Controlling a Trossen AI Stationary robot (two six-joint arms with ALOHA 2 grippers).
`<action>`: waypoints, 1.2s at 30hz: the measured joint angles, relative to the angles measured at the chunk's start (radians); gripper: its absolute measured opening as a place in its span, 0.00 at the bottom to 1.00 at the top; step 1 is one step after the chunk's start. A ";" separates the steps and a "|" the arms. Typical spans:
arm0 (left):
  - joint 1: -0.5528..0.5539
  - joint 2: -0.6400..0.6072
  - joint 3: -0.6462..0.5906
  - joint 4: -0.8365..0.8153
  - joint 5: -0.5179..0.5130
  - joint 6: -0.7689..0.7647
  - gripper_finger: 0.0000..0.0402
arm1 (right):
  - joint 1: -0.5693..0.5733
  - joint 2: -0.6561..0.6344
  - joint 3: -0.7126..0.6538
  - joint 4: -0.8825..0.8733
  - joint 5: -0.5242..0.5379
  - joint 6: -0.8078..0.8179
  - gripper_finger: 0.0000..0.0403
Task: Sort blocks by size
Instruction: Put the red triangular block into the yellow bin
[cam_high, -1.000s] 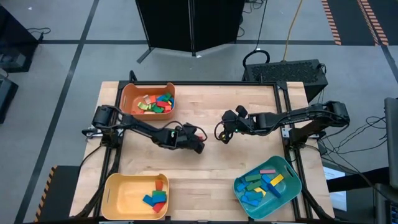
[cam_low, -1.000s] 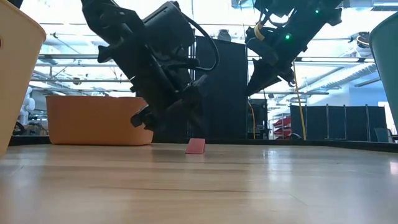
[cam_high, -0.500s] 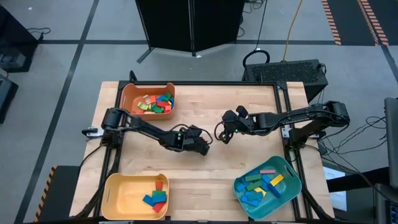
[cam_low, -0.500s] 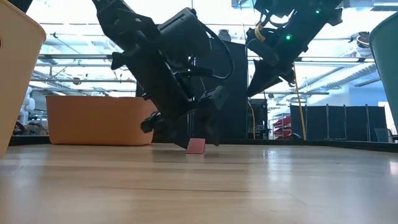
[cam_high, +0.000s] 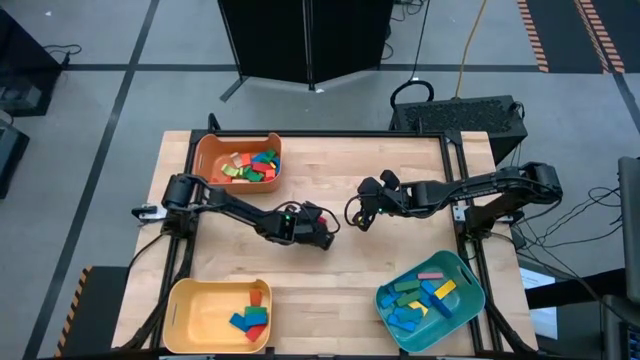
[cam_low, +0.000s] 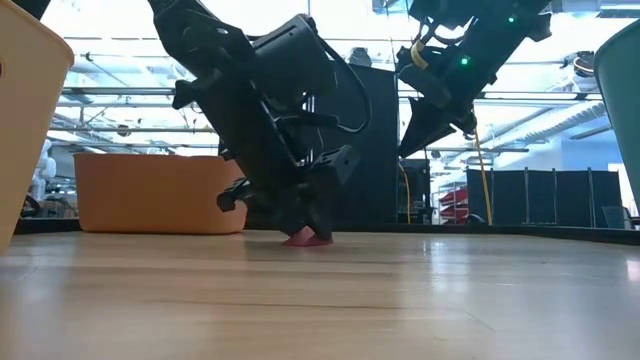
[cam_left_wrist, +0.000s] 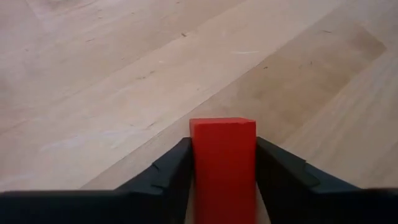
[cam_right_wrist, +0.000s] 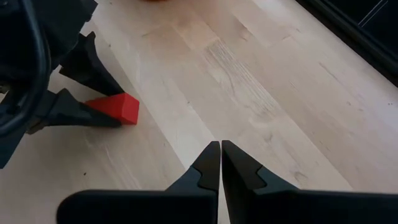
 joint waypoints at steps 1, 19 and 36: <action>0.000 0.000 0.000 0.000 0.000 0.000 0.39 | 0.000 0.000 0.000 0.000 0.000 0.002 0.00; 0.012 -0.193 -0.003 -0.189 -0.037 0.168 0.33 | 0.000 0.000 0.000 -0.023 0.054 -0.011 0.00; -0.090 -0.514 -0.001 -0.507 -0.036 0.240 0.33 | 0.000 -0.003 0.001 -0.021 0.073 -0.042 0.00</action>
